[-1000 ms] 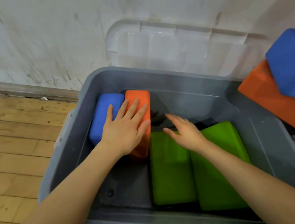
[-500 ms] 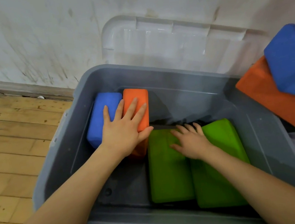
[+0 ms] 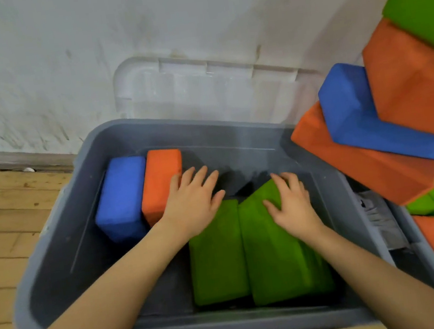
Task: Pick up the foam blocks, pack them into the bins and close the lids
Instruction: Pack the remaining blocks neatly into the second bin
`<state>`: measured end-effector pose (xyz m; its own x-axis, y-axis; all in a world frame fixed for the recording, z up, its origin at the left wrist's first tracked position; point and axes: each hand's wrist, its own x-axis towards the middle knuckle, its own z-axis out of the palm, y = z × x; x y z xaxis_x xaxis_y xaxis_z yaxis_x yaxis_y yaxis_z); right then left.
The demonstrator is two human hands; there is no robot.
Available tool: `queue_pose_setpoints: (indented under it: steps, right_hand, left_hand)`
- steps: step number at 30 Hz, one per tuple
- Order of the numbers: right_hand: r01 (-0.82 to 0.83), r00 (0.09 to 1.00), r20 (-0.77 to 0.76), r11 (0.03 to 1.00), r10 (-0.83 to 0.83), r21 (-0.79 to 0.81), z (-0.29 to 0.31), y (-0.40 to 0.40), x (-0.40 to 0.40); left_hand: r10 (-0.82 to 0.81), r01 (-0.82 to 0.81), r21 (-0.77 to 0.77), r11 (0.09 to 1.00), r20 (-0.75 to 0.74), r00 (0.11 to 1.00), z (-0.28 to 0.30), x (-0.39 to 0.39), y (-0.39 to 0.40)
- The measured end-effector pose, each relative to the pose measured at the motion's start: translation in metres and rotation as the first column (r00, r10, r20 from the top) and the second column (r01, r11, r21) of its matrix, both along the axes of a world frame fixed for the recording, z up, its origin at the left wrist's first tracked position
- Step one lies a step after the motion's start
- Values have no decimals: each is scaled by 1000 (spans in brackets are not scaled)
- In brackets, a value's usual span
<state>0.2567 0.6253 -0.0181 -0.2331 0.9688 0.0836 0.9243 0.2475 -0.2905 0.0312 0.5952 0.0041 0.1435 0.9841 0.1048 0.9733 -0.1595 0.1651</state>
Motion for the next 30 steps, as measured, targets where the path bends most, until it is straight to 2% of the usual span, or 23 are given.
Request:
queue_pose_setpoints:
  steps: [1,3,6,9,12,16,18,20,22,23,26,30]
  right_hand:
    - [-51,991,-126,999,49,-8,4,-2,2]
    - [-154,949,-281,988,145,-10,9,-5,4]
    - [-203,939,-285,979,193,-4,6,-2,10]
    - [-107,961,-266,986,70,-126,4,0,13]
    - [-159,918,-393,950,42,-270,2,-1,6]
    - [-115,885,-466,976,17,-184,4,-1,0]
    - [-111,859,-509,990,50,-91,11,-3,1]
    - [-111,822,-559,994,105,24,22,-4,-1]
    - [-103,777,-608,986,162,132,36,-5,-7]
    - [-107,752,-631,980,189,165,43,-7,-12]
    - [-162,680,-678,959,279,232,60,-16,-28]
    - [-262,576,-716,918,395,297,62,-23,-41]
  left_hand:
    - [-17,18,-26,1000,33,999,-2,12,2]
    - [-54,57,-84,995,36,998,-10,33,3]
    - [-134,145,-174,974,73,988,-20,52,-1]
    - [-229,243,-240,940,87,970,-26,56,-10]
    - [-161,200,-273,941,158,974,-27,59,-9]
    - [-61,187,-339,922,349,935,-29,59,-3]
    - [-61,234,-279,931,514,856,-27,58,-7]
    - [-94,251,-119,961,712,696,-16,56,-8]
    - [-101,184,-9,983,808,580,-2,50,-8]
    - [-94,137,19,990,821,563,5,46,-8]
    - [-122,53,114,992,780,614,20,30,-12]
    - [-192,60,202,978,742,642,25,5,-18]
